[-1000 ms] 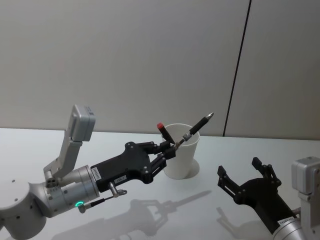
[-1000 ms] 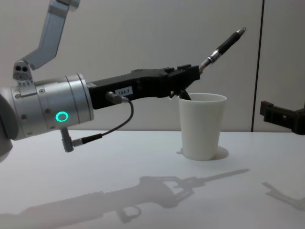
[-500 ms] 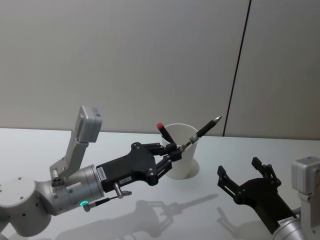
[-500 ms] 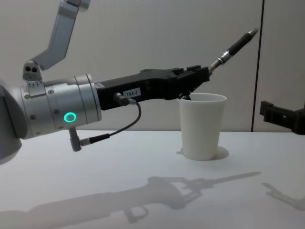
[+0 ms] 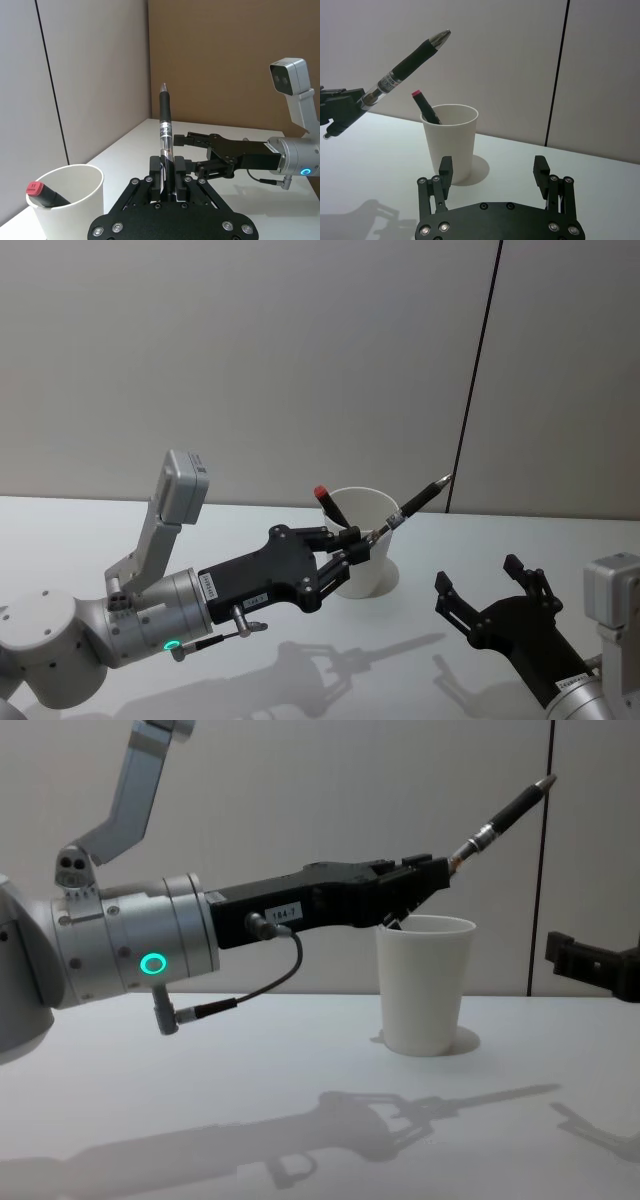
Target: Place the pen into the pen holder.
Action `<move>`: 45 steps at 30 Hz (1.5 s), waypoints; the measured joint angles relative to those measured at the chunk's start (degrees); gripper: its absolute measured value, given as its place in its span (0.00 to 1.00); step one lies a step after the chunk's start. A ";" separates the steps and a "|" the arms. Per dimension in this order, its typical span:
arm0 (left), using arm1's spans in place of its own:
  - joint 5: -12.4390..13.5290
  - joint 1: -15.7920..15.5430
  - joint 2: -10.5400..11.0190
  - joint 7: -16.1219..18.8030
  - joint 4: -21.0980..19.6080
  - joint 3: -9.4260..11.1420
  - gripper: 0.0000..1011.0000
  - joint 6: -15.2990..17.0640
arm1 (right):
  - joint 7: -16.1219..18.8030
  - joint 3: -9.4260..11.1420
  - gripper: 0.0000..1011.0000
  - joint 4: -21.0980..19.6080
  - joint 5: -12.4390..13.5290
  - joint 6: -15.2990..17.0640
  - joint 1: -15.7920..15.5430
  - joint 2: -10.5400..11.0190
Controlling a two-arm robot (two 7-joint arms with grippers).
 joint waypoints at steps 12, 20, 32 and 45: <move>-0.26 -0.30 -0.06 -0.38 0.29 0.30 0.17 -0.15 | 5.64 1.87 0.99 -0.91 5.42 1.44 -0.82 1.34; -0.32 -0.36 -0.09 -0.49 0.36 0.38 0.17 -0.20 | 11.35 3.71 0.99 -1.82 11.99 3.50 -1.66 2.80; -0.38 -0.43 -0.08 -0.57 0.45 0.45 0.17 -0.23 | 19.54 6.44 0.99 -2.45 24.36 8.70 -2.16 3.99; -0.39 -0.46 -0.08 -0.60 0.45 0.46 0.17 -0.23 | 23.62 8.02 0.99 -1.65 35.39 14.27 -0.94 2.89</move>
